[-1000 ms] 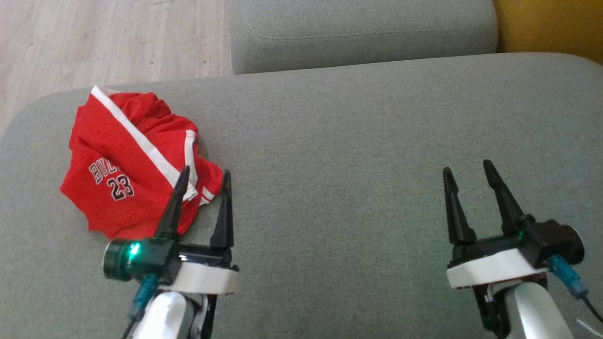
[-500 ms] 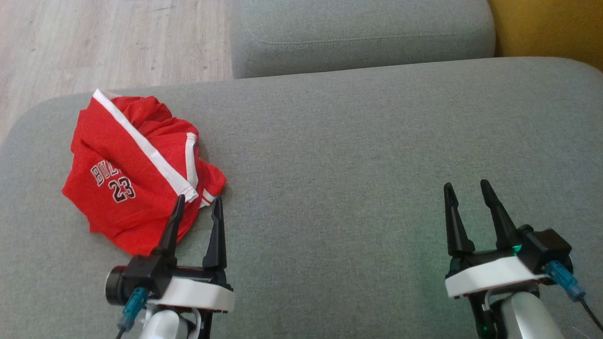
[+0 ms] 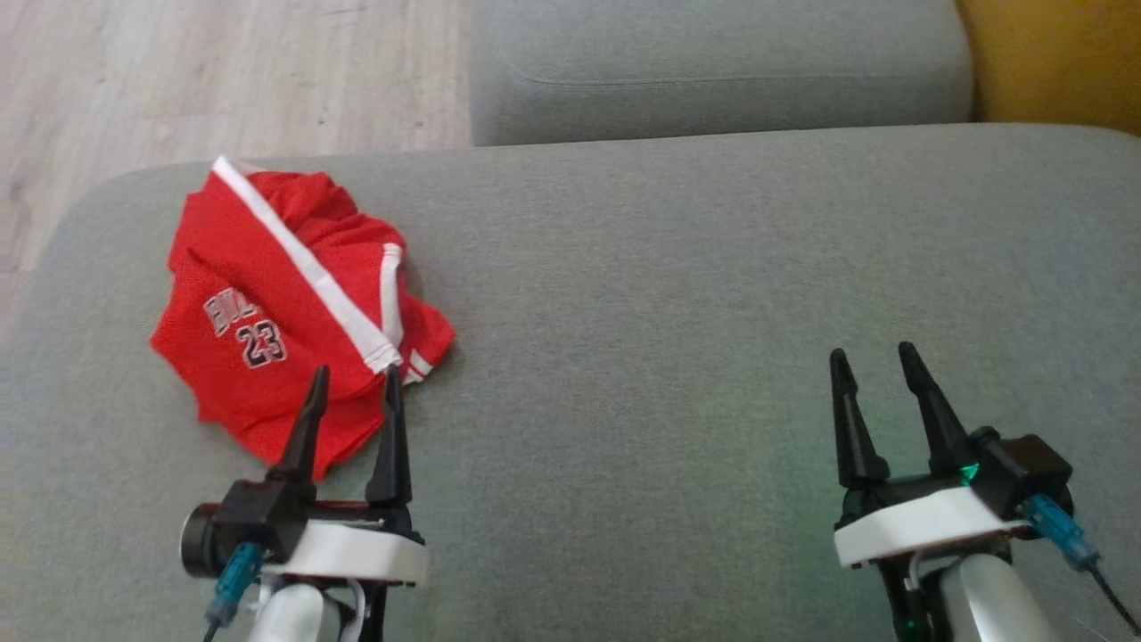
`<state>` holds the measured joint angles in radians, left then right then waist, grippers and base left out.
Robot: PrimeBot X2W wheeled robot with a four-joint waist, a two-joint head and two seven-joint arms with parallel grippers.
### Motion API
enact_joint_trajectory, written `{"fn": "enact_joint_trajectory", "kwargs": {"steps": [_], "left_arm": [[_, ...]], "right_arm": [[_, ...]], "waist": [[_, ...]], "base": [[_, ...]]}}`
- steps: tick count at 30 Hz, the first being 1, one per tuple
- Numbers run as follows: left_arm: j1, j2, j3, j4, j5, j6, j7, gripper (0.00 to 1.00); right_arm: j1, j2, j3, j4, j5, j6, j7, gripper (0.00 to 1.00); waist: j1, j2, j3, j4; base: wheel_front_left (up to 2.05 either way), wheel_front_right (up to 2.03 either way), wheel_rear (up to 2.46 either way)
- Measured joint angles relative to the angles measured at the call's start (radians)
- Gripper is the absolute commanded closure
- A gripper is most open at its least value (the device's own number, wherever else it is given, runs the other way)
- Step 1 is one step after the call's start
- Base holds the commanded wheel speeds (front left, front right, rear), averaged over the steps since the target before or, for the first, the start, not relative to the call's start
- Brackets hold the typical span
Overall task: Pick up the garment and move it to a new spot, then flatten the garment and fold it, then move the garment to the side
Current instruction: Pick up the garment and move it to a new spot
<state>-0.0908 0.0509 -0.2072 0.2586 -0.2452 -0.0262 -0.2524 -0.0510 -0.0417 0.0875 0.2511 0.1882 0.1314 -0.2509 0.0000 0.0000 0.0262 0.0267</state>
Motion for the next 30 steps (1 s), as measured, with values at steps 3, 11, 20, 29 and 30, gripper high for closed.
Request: {"fn": "enact_joint_trajectory", "kwargs": {"steps": [3,11,20,29,30], "left_arm": [[0.000,0.000,0.013,0.001,0.000,0.007,0.000,0.00],[0.023,-0.001,0.033,0.001,0.009,0.010,0.000,0.00],[0.044,-0.001,0.053,-0.005,0.010,0.018,0.000,0.00],[0.057,-0.001,0.055,-0.006,0.010,0.019,0.000,0.00],[0.057,-0.001,0.055,-0.006,0.010,0.020,0.000,0.00]], "right_arm": [[0.000,0.000,0.018,0.001,0.000,0.000,0.000,0.00],[0.002,-0.001,0.071,0.007,0.013,0.000,0.000,0.00],[0.018,-0.002,0.144,0.008,0.032,0.000,0.000,0.00],[0.030,-0.002,0.167,0.008,0.036,0.000,0.000,0.00],[0.031,-0.002,0.166,0.007,0.040,0.000,0.000,0.00]], "waist": [[0.0000,0.0000,-0.004,0.025],[0.0000,0.0000,-0.022,0.105],[-0.0001,0.0000,-0.047,0.217],[-0.0001,0.0000,-0.055,0.292],[-0.0001,0.0000,-0.054,0.299]], "base": [[0.00,0.00,0.00],[0.00,0.00,0.00],[0.00,0.00,0.00],[0.00,0.00,0.00],[0.00,0.00,0.00]]}}
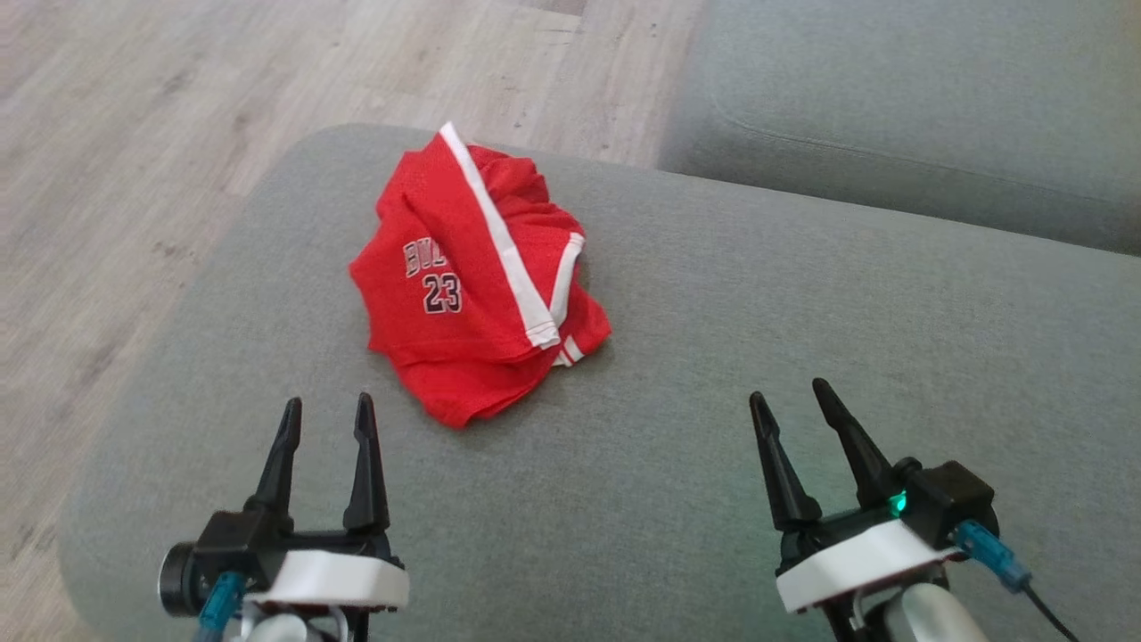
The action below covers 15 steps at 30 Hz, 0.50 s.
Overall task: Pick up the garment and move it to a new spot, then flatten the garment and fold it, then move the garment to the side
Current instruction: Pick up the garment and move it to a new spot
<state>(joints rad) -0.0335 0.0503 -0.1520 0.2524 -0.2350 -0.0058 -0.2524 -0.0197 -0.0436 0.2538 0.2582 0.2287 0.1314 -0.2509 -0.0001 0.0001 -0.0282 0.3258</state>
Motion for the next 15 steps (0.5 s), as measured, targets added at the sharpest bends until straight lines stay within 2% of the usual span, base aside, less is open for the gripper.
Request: {"fn": "enact_joint_trajectory", "kwargs": {"steps": [6,9,11,15], "left_arm": [[-0.003,0.002,0.014,0.003,0.022,-0.006,0.000,0.00],[-0.031,0.009,0.005,0.040,0.034,-0.037,0.000,0.00],[-0.093,0.023,-0.021,0.075,0.054,-0.059,0.013,0.00],[-0.319,0.072,-0.056,0.134,0.069,-0.095,0.095,0.00]], "right_arm": [[0.008,0.000,0.002,-0.002,0.000,0.000,0.000,0.00],[0.008,0.000,-0.008,-0.005,-0.001,0.000,0.000,0.00],[0.004,0.000,-0.027,-0.004,-0.002,0.000,0.000,0.00],[-0.030,-0.001,-0.035,-0.003,-0.026,0.000,0.000,0.00]], "waist": [[0.0001,0.0000,0.021,0.013],[0.0000,0.0000,0.047,0.008],[0.0001,0.0000,0.069,0.005],[0.0002,0.0000,0.119,-0.007]], "base": [[0.00,0.00,0.00],[0.00,0.00,0.00],[0.00,0.00,0.00],[0.00,0.00,0.00]]}}
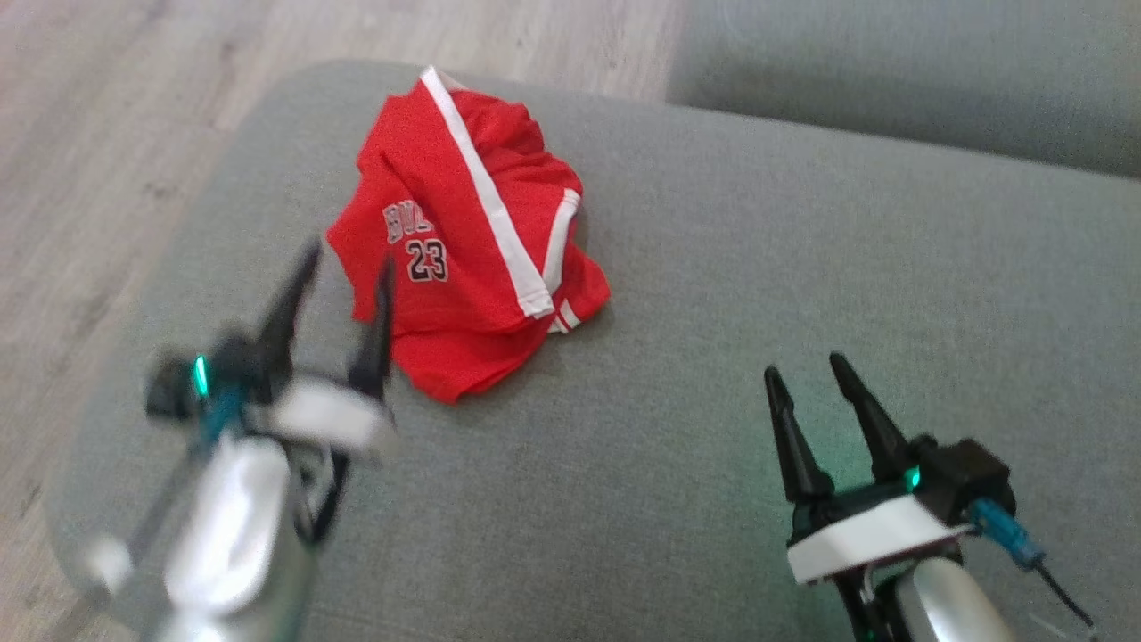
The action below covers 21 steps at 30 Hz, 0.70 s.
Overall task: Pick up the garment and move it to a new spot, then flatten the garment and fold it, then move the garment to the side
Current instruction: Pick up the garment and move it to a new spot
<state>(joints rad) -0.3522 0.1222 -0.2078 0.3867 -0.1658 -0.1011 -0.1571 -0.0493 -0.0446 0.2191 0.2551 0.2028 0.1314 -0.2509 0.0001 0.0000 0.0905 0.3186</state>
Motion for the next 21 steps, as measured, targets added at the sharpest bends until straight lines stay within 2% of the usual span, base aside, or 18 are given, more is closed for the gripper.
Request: {"fn": "enact_joint_trajectory", "kwargs": {"steps": [5,7,8,9,12,15,18,21], "left_arm": [[-0.277,0.066,-0.056,0.118,-0.019,-0.024,0.153,0.00],[-0.320,0.079,-0.066,0.148,-0.030,-0.024,0.185,0.00],[-0.393,0.105,-0.100,0.212,-0.067,-0.025,0.256,0.00],[-0.393,0.105,-0.100,0.212,-0.067,-0.025,0.256,0.00],[-0.460,0.137,-0.169,0.291,-0.160,-0.031,0.361,0.00],[-0.494,0.167,-0.212,0.353,-0.229,-0.031,0.423,0.00],[-0.517,0.202,-0.238,0.411,-0.255,-0.031,0.447,0.00],[-0.536,0.209,-0.246,0.457,-0.297,-0.031,0.447,0.00]], "right_arm": [[-0.060,-0.001,-0.007,-0.010,-0.021,0.000,0.000,0.00],[-0.071,-0.001,-0.008,-0.012,-0.024,0.000,0.000,0.00],[-0.089,-0.001,-0.012,-0.015,-0.029,0.000,0.000,0.00],[-0.089,-0.001,-0.012,-0.015,-0.029,0.000,0.000,0.00],[-0.108,-0.002,-0.021,-0.015,-0.028,0.000,0.000,0.00],[-0.110,-0.003,-0.028,-0.016,-0.028,0.000,0.000,0.00],[-0.118,-0.003,-0.032,-0.016,-0.028,0.000,0.000,0.00],[-0.135,-0.003,-0.032,-0.021,-0.028,0.000,0.000,0.00]], "waist": [[0.0001,0.0000,0.071,-0.033],[0.0002,0.0000,0.086,-0.042],[0.0002,0.0000,0.112,-0.064],[0.0002,0.0000,0.112,-0.064],[0.0002,0.0000,0.145,-0.102],[0.0002,0.0000,0.175,-0.136],[0.0001,0.0000,0.201,-0.165],[0.0001,0.0000,0.221,-0.187]], "base": [[0.00,0.00,0.00],[0.00,0.00,0.00],[0.00,0.00,0.00],[0.00,0.00,0.00],[0.00,0.00,0.00],[0.00,0.00,0.00],[0.00,0.00,0.00],[0.00,0.00,0.00]]}}
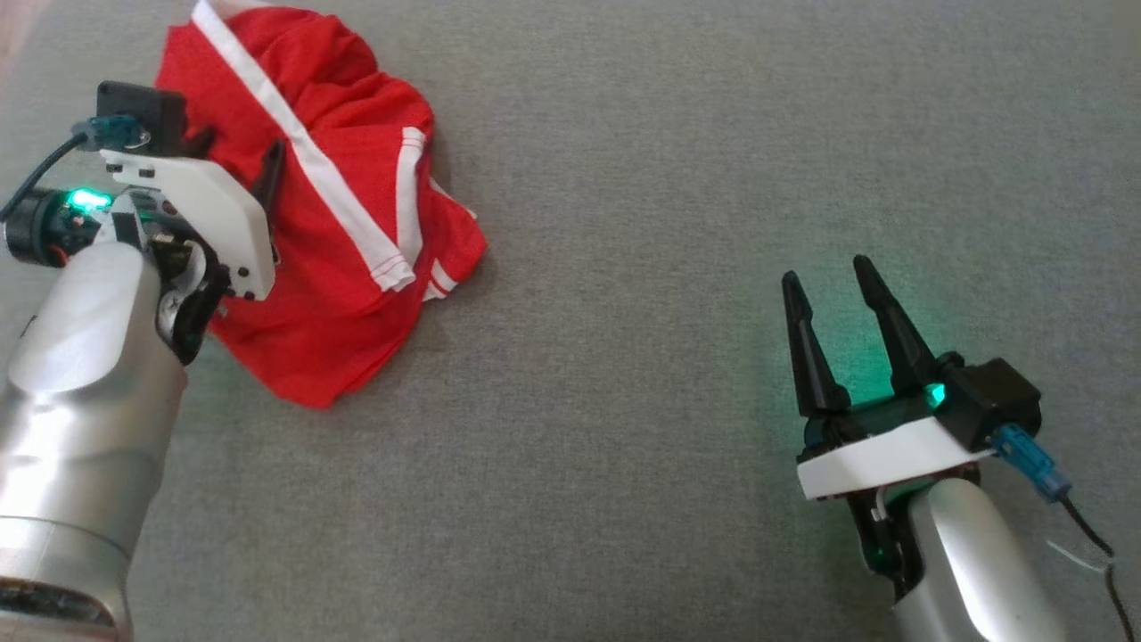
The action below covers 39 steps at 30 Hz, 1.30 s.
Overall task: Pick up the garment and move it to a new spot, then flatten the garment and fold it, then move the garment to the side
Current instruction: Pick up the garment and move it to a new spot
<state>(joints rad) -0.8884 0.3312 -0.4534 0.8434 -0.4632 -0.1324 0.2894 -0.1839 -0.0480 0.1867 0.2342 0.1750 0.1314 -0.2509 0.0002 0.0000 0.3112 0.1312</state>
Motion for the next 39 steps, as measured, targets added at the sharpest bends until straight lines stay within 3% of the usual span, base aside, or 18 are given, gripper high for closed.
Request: {"fn": "enact_joint_trajectory", "kwargs": {"steps": [2,3,4,15,23,31,39], "left_arm": [[-0.009,-0.001,-0.010,0.021,-0.017,0.000,0.000,0.00],[-0.010,-0.001,-0.020,0.025,-0.030,0.000,-0.002,0.93],[-0.010,-0.001,-0.030,0.027,-0.043,0.000,-0.011,1.00],[-0.014,0.008,-0.064,-0.008,-0.128,0.000,-0.250,1.00],[-0.013,0.012,-0.035,-0.202,-0.200,0.000,-0.388,1.00],[0.037,0.013,-0.008,-0.469,-0.259,0.036,-0.372,1.00],[0.088,-0.015,-0.079,-0.672,-0.258,0.097,-0.269,1.00]], "right_arm": [[-0.006,0.000,-0.001,-0.001,0.000,0.000,0.000,0.00],[-0.008,0.000,-0.002,-0.001,0.000,0.000,0.000,0.00],[-0.008,0.000,-0.002,-0.001,0.001,0.000,0.000,0.00],[-0.005,0.000,-0.003,0.011,0.012,0.000,0.000,0.00],[0.054,0.000,-0.005,0.016,0.030,0.000,0.000,0.00],[0.075,0.000,0.000,0.016,0.048,0.000,0.000,0.00],[0.070,0.000,0.009,-0.018,0.070,0.000,0.000,0.00]], "waist": [[0.0000,0.0000,0.008,-0.009],[0.0000,0.0000,0.009,-0.012],[0.0000,0.0000,0.009,-0.013],[-0.0003,0.0000,-0.065,-0.003],[-0.0004,0.0001,-0.155,0.001],[-0.0004,0.0001,-0.212,-0.034],[-0.0003,0.0001,-0.204,-0.138]], "base": [[0.00,0.00,0.00],[0.00,0.00,0.00],[0.00,0.00,0.00],[0.00,0.00,0.00],[0.00,0.00,0.00],[0.00,0.00,0.00],[0.00,0.00,0.00]]}}
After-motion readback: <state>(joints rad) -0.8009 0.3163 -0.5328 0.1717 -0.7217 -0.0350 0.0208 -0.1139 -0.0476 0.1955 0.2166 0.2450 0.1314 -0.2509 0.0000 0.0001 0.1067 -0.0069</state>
